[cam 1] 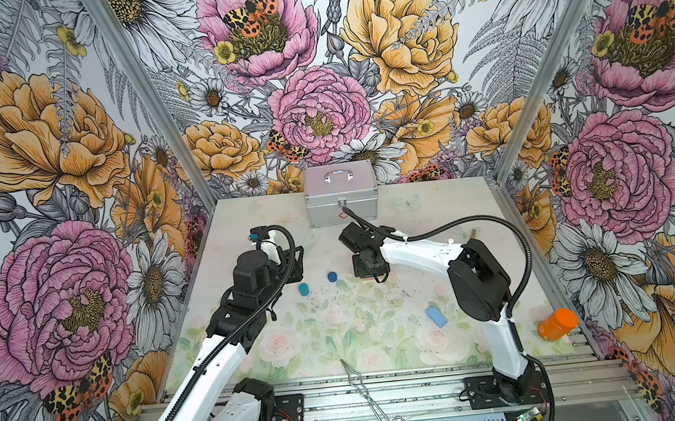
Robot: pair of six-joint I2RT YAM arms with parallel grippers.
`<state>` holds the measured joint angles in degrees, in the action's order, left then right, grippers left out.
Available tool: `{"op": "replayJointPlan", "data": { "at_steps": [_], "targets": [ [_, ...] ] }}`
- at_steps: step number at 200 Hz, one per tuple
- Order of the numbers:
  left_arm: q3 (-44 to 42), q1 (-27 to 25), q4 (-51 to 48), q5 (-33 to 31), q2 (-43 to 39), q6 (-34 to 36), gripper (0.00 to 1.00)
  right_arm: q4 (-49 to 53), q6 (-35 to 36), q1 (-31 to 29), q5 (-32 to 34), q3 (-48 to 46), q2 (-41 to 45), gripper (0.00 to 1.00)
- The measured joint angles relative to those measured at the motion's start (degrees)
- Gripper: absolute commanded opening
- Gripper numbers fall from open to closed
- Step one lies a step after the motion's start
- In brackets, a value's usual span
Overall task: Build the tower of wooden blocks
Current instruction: 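Lower the pink bar upright onto the wood bars with the right gripper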
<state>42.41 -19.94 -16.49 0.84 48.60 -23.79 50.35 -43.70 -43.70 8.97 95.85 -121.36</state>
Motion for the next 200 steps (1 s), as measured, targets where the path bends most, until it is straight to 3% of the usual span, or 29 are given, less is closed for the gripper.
{"op": "replayJointPlan", "data": {
  "at_steps": [200],
  "targets": [
    [0.00, 0.00, 0.00, 0.00, 0.00, 0.00, 0.37, -0.04, 1.29, 0.00, -0.79, 1.88, -1.60, 0.00]
  ]
}}
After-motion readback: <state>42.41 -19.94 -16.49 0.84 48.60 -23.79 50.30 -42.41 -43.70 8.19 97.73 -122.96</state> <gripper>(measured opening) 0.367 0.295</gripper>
